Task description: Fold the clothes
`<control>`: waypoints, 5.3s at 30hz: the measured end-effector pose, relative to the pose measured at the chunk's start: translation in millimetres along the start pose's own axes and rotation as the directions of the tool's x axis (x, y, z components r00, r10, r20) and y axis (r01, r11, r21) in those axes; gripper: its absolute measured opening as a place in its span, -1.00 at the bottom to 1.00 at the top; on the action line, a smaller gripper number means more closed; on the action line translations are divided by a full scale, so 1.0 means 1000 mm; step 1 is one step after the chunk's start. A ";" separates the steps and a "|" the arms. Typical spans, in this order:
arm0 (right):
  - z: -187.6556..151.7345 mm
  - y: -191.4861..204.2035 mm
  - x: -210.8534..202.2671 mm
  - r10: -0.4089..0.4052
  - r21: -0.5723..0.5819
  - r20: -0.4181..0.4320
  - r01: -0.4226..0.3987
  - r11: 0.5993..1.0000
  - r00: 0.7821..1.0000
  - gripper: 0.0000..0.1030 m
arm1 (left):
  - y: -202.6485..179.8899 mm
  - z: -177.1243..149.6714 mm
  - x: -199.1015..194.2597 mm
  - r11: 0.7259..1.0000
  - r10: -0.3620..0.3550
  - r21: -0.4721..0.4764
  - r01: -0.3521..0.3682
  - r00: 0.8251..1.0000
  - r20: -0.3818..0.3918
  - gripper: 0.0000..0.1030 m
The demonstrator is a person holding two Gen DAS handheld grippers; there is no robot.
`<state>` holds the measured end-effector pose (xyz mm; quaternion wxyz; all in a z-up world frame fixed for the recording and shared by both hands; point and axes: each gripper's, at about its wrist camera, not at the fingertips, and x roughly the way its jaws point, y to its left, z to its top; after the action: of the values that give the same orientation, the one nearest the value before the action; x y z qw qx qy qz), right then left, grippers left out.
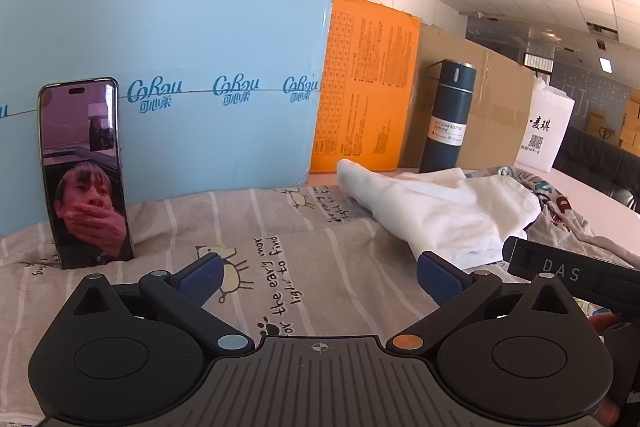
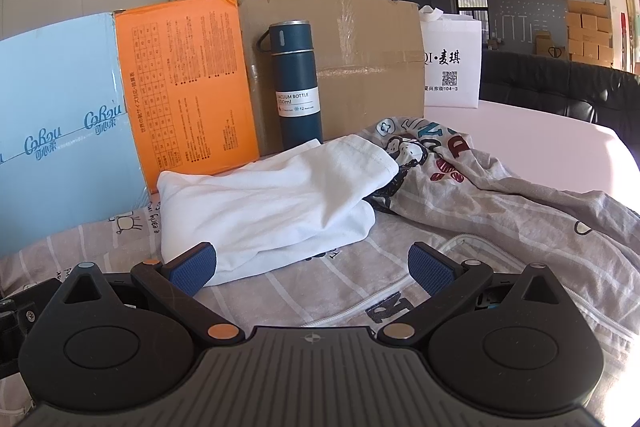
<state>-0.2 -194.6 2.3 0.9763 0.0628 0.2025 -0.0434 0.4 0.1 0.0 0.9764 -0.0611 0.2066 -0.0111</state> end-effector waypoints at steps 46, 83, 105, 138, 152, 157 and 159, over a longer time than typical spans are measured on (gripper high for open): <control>-0.006 0.008 0.001 0.114 -0.011 -0.040 -0.115 0.993 0.993 1.00 | 0.012 -0.002 0.000 0.994 0.106 -0.020 -0.106 0.994 -0.003 1.00; -0.011 0.028 -0.049 0.465 -0.028 -0.031 -0.466 0.884 0.885 1.00 | 0.029 -0.012 -0.118 0.957 0.276 0.059 -0.284 0.954 0.121 1.00; -0.015 0.093 -0.145 0.830 -0.115 -0.201 -0.854 0.507 0.520 1.00 | 0.087 -0.035 -0.254 0.819 0.565 -0.060 -0.570 0.785 0.252 1.00; -0.087 0.438 -0.140 0.891 0.244 -0.453 -0.967 0.078 -0.042 0.95 | 0.307 -0.104 -0.348 0.446 0.831 -0.748 -0.491 0.539 0.142 0.99; -0.099 0.420 -0.179 0.898 0.175 -0.400 -0.977 -0.121 -0.183 -0.23 | 0.283 -0.100 -0.333 0.477 0.871 -0.608 -0.635 0.432 0.232 -0.32; -0.086 0.393 -0.189 0.874 0.284 -0.370 -0.934 -0.215 -0.313 -0.27 | 0.246 -0.098 -0.346 0.548 0.835 -0.574 -0.609 0.360 0.416 -0.37; -0.076 0.375 -0.192 0.874 0.291 -0.358 -0.928 -0.232 -0.330 -0.27 | 0.228 -0.094 -0.349 0.574 0.814 -0.555 -0.602 0.347 0.466 -0.37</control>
<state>-163.8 198.4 49.0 0.5532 0.1464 0.2943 0.7654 -358.2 232.2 26.5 0.8607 -0.1037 -0.1629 0.4711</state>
